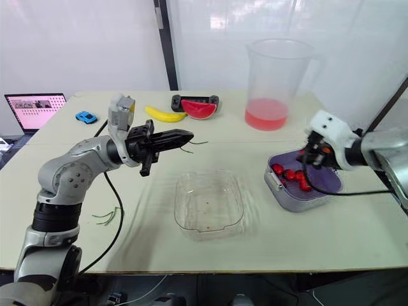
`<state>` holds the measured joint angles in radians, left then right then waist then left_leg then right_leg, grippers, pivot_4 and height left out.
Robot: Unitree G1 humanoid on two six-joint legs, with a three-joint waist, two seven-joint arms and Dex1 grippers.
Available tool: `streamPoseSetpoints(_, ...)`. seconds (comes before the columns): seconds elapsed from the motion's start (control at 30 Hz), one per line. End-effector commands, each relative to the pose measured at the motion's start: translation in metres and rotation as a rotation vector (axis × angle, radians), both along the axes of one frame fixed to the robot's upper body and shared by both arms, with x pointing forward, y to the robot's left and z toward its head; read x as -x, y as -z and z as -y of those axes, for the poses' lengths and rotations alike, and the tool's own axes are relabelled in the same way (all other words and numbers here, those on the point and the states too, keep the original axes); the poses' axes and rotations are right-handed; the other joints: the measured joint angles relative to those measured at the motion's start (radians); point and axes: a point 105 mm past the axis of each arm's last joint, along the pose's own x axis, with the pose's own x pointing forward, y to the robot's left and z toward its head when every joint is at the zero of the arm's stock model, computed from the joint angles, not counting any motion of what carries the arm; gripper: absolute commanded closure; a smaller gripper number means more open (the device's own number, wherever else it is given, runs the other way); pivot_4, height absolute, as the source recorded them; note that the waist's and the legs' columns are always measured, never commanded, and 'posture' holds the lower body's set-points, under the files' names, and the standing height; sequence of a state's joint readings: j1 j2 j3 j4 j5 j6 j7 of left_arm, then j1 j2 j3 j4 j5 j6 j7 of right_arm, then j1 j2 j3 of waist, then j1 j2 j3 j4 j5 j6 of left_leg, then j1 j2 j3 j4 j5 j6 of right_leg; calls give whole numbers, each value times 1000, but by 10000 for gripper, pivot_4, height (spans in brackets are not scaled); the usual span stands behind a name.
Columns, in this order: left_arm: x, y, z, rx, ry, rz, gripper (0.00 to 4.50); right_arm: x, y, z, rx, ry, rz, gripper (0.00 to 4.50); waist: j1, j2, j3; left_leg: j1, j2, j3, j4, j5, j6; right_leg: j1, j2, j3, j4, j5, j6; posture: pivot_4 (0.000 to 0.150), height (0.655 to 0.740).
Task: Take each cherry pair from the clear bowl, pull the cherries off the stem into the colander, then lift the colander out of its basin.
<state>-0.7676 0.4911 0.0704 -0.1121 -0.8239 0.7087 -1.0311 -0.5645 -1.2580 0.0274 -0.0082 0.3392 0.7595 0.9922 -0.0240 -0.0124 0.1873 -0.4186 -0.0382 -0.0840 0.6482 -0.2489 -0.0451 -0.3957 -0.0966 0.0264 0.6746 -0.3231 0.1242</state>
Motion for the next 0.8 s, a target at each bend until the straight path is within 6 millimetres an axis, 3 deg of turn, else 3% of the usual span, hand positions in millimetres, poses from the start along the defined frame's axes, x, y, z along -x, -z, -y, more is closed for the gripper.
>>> streamPoseSetpoints(0.03,4,-8,-4,13,-12,53,45000,1,-6,-2,-5,-26,36,33343,0,1,0,0,0,0,0,0,0,0,0,0,0,0,0,1500,7400)
streamPoseSetpoints(0.23,5,-6,-2,8,-4,46,45000,3,17,-2,-11,-20,-22,33343,10,1,0,0,0,-1,2,0,0,1,0,0,0,0,0,1500,7400)
streamPoseSetpoints(0.37,6,-5,-3,4,-8,44,45000,5,16,-5,-36,-27,-32,21445,10,1,0,0,0,-1,2,0,0,1,-1,0,0,0,0,1500,7400)
streamPoseSetpoints(0.5,6,-4,-5,0,-17,42,45000,7,6,-4,-43,-28,-21,2327,9,1,0,0,0,-1,2,0,0,1,-1,0,0,0,0,1500,7400)
streamPoseSetpoints(0.6,6,-2,-8,-1,-30,35,45000,10,-12,-11,-56,-61,13,583,9,1,0,0,0,-1,2,0,0,1,-1,0,0,0,0,1500,7400)
streamPoseSetpoints(0.7,6,0,-17,2,-68,15,45000,17,-51,-43,-229,-190,83,583,3,2,1,0,0,0,1,0,0,0,-1,0,0,0,0,1500,7400)
streamPoseSetpoints(0.8,6,3,-26,-6,-106,3,45000,36,-76,-72,-431,-364,78,583,6,2,1,0,1,-2,0,0,0,0,1,-1,0,0,0,1500,7400)
